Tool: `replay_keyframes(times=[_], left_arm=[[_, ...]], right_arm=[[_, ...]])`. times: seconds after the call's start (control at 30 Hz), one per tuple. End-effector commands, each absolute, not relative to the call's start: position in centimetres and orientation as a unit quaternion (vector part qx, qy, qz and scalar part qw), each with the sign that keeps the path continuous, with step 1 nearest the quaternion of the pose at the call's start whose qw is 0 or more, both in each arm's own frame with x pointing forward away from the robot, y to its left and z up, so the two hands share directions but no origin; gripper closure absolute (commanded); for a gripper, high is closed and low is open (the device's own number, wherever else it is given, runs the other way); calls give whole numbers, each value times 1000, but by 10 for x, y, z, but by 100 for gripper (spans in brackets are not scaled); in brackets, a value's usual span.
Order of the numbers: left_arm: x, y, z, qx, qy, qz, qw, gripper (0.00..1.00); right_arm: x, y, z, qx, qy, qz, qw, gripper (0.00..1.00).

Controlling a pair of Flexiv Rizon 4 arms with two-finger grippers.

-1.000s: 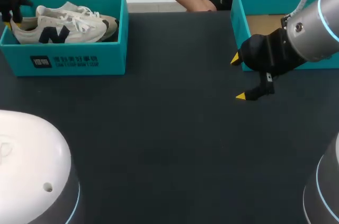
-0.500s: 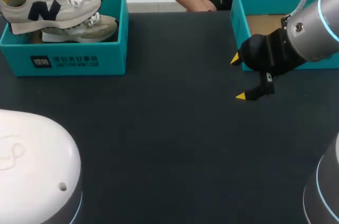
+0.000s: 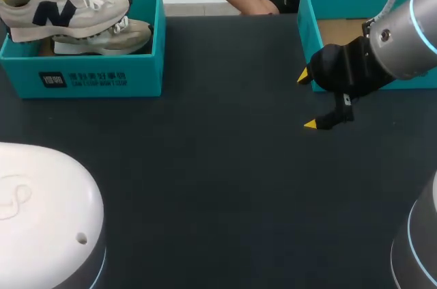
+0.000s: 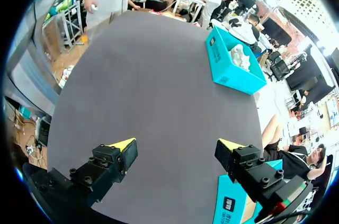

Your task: Take the shoe out of the shoebox, open the shoe tongue, remove and reinsert the insole, then place the shoe into the shoebox

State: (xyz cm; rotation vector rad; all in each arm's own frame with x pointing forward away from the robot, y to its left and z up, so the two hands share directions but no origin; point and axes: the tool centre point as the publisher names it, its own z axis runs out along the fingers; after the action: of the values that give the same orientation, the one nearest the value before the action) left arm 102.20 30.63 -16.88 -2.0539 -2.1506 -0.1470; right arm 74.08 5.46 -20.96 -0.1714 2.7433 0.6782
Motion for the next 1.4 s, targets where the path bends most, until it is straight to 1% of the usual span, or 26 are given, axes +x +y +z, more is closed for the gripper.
replay_keyframes(times=[0.03,0.17,0.23,0.27,0.3,0.43,0.8,0.97,1.17,1.4], left_arm=[[1020,307,-167,-688,-720,-50,81,100],[984,287,-157,-687,-722,-62,49,100],[966,274,-152,-681,-726,-83,49,100],[959,269,-150,-674,-732,-82,60,100],[951,264,-148,-676,-731,-81,52,100],[924,238,-150,-658,-744,-88,83,100],[854,158,-157,-676,-724,-99,99,100],[834,121,-167,-682,-713,-123,106,100],[817,80,-182,-704,-694,-107,109,100],[801,53,-191,-720,-682,-75,108,100]], right_arm=[[740,55,-211,-59,958,235,156,0],[740,55,-211,-59,958,235,156,0],[740,55,-211,-59,958,235,156,0],[740,55,-211,-59,958,235,156,0],[740,55,-211,-59,958,235,156,0],[740,55,-211,-59,958,235,156,0],[740,55,-211,-59,958,235,156,0],[740,55,-211,-59,958,235,156,0],[740,55,-211,-59,958,235,156,0],[740,55,-211,-59,958,235,156,0]])
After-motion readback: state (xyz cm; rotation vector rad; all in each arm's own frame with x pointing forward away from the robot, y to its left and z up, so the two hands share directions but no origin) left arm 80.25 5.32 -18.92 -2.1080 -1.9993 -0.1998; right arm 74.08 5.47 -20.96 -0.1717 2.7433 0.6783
